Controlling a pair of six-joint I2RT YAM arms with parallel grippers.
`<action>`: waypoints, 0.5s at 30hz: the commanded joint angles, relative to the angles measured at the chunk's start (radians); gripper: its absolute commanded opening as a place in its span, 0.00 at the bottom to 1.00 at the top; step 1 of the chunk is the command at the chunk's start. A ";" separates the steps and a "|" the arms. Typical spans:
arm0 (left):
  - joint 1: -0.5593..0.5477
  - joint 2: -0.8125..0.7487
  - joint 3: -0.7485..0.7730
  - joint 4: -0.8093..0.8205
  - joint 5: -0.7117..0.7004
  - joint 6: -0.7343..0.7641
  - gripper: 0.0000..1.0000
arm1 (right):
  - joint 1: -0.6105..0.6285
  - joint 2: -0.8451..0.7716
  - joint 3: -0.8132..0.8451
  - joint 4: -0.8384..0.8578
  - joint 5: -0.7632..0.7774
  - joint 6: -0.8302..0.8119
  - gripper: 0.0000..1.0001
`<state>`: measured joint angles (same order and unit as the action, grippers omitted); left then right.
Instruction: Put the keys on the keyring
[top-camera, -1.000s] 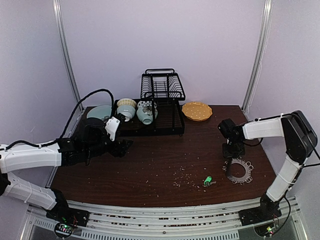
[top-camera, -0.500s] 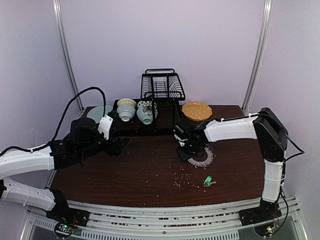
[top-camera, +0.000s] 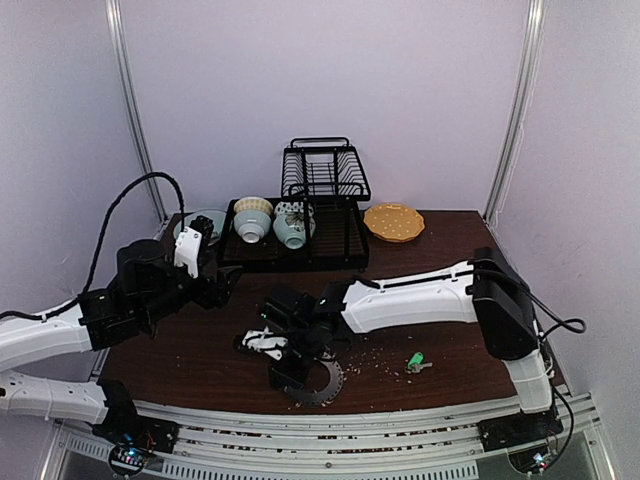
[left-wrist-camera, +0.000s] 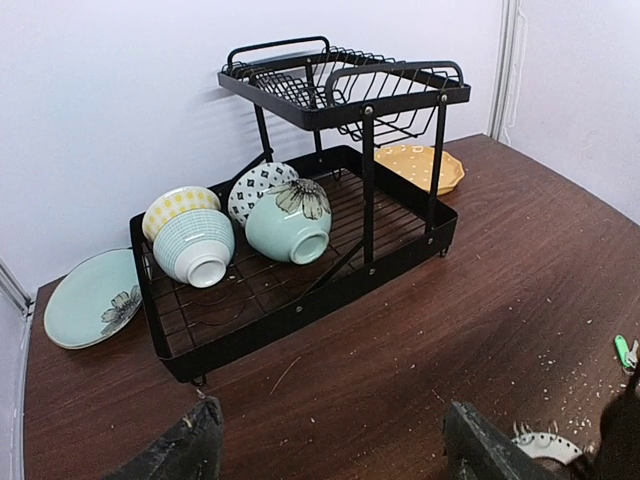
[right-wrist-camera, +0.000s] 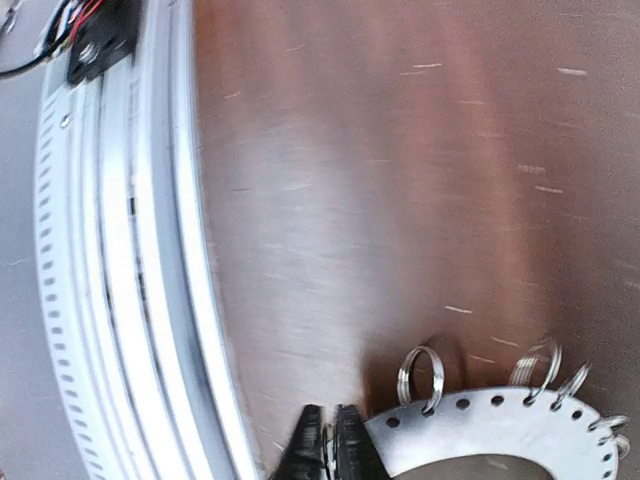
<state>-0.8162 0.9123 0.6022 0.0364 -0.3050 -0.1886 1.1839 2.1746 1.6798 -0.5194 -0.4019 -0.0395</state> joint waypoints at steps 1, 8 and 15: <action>0.003 -0.018 -0.018 0.015 -0.019 -0.024 0.80 | 0.046 0.026 0.048 -0.060 -0.089 -0.054 0.25; 0.003 -0.003 0.026 -0.011 0.072 -0.008 0.80 | -0.085 -0.358 -0.215 0.083 -0.034 0.114 0.52; 0.003 0.079 0.084 -0.007 0.191 0.008 0.80 | -0.387 -0.792 -0.506 -0.060 0.169 -0.420 0.69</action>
<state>-0.8162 0.9524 0.6487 -0.0048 -0.2043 -0.1928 0.8696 1.5162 1.2911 -0.4866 -0.3977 -0.1184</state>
